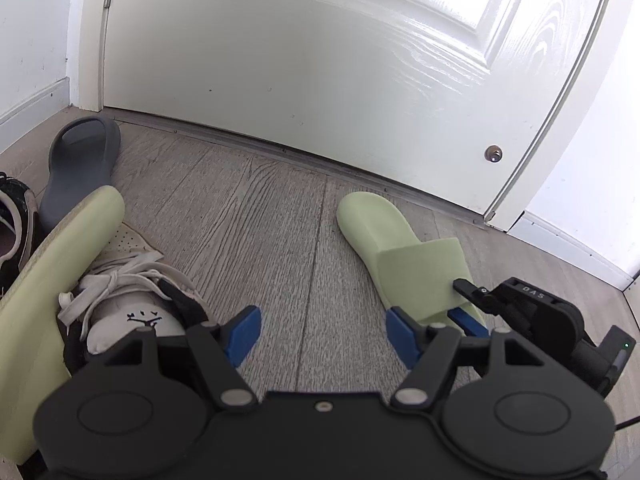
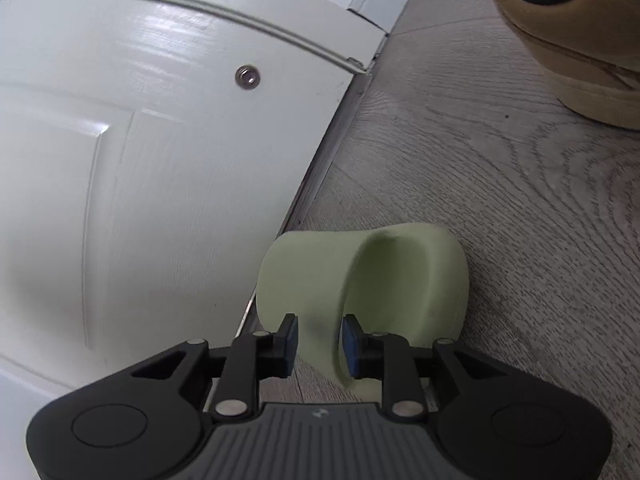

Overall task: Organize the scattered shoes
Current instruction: 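Carry the slide to the door with the right tool and release it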

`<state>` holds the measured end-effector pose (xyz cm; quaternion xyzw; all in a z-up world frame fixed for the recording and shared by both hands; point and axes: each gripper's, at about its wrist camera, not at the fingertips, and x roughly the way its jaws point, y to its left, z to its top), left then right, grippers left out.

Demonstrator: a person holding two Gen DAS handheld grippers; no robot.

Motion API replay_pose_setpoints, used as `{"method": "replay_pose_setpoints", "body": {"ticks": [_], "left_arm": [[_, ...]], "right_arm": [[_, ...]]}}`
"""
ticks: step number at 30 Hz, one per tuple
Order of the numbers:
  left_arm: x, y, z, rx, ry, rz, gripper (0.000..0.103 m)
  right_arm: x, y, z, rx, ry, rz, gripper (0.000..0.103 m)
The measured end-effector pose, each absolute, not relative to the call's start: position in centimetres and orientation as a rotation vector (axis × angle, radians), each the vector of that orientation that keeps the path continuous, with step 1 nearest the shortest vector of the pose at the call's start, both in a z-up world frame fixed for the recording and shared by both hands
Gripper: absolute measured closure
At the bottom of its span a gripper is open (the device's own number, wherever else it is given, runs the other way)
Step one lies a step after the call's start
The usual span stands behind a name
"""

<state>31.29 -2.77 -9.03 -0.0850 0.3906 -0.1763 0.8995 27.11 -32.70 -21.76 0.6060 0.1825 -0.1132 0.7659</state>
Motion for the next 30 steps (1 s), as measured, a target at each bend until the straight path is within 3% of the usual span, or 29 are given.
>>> {"method": "replay_pose_setpoints", "body": {"ticks": [4,17,20,23,27,30], "left_arm": [[31.3,-2.9,-8.9,-0.186,0.816,-0.372,0.033],[31.8,0.0,-6.6,-0.248,0.750,-0.309,0.033],[32.2,-0.1,-7.1,-0.225,0.764,-0.277,0.033],[32.6,-0.2,-7.6,-0.223,0.794,-0.258,0.033],[32.5,-0.5,-7.6,-0.188,0.819,-0.226,0.033],[32.0,-0.7,-7.2,-0.155,0.848,-0.224,0.033]], "right_arm": [[28.1,-32.5,-21.0,1.209,0.401,-0.188,0.085],[33.3,-25.8,-22.8,1.574,0.325,-0.293,0.085],[36.2,-25.7,-22.5,1.520,0.384,-0.240,0.080],[36.3,-26.3,-21.8,1.449,0.430,-0.160,0.069],[31.2,-29.0,-20.4,1.370,0.435,-0.147,0.046],[26.9,-31.4,-18.8,1.307,0.484,-0.229,0.042]]}}
